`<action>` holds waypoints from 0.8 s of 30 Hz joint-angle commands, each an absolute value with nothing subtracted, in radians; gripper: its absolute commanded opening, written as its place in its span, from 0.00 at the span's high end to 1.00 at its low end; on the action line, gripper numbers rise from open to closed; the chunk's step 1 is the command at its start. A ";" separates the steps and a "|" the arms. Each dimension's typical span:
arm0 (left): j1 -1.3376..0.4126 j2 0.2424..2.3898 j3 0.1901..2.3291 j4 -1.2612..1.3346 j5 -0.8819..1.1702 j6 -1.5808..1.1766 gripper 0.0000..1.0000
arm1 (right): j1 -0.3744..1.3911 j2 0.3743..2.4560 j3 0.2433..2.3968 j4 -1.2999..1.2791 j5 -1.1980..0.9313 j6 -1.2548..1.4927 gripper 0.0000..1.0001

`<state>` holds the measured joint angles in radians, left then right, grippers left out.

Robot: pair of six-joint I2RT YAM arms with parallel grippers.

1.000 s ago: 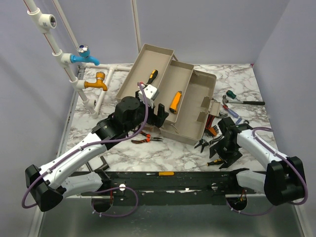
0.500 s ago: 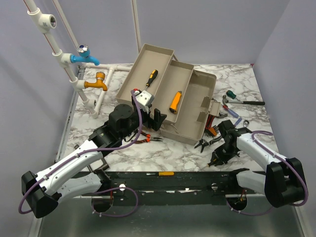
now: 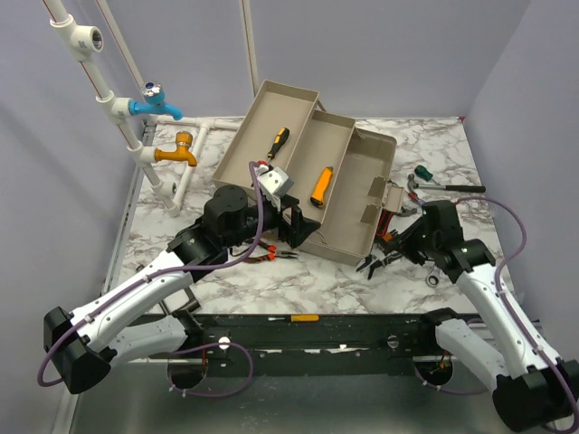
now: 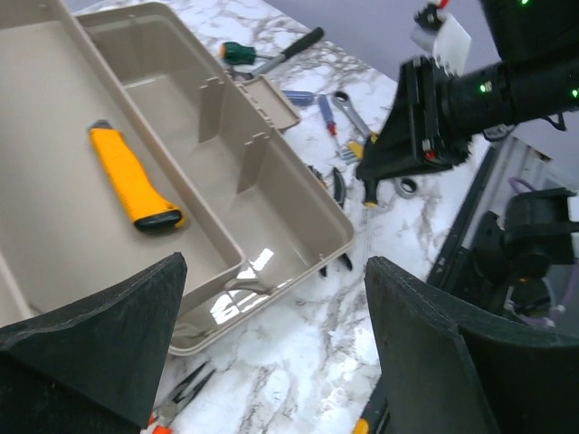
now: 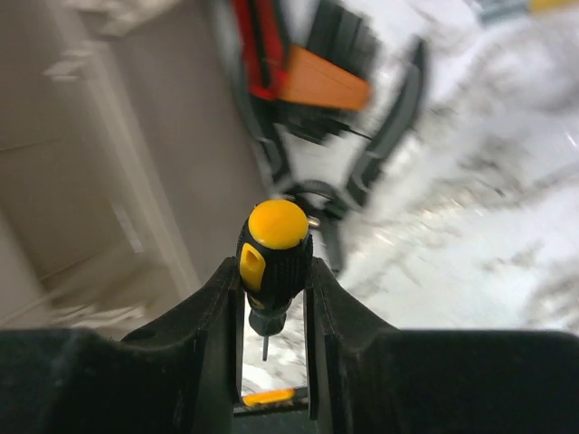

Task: Pack the tool kit

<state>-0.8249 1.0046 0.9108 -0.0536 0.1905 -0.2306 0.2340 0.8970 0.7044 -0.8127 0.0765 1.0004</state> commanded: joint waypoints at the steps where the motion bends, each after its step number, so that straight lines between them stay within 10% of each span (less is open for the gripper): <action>1: -0.828 1.020 0.950 -0.032 0.341 -0.304 0.18 | 0.236 0.762 0.726 -0.570 0.018 0.855 0.99; 24: -0.858 1.364 1.240 -0.046 0.456 -0.361 0.23 | 0.236 0.802 0.794 0.040 -0.544 0.855 0.99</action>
<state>-0.8513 1.3117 1.1511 -0.0200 0.4171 -0.3641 0.2340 0.8005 0.7616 -0.0616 -0.4358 0.8543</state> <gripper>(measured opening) 0.790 0.314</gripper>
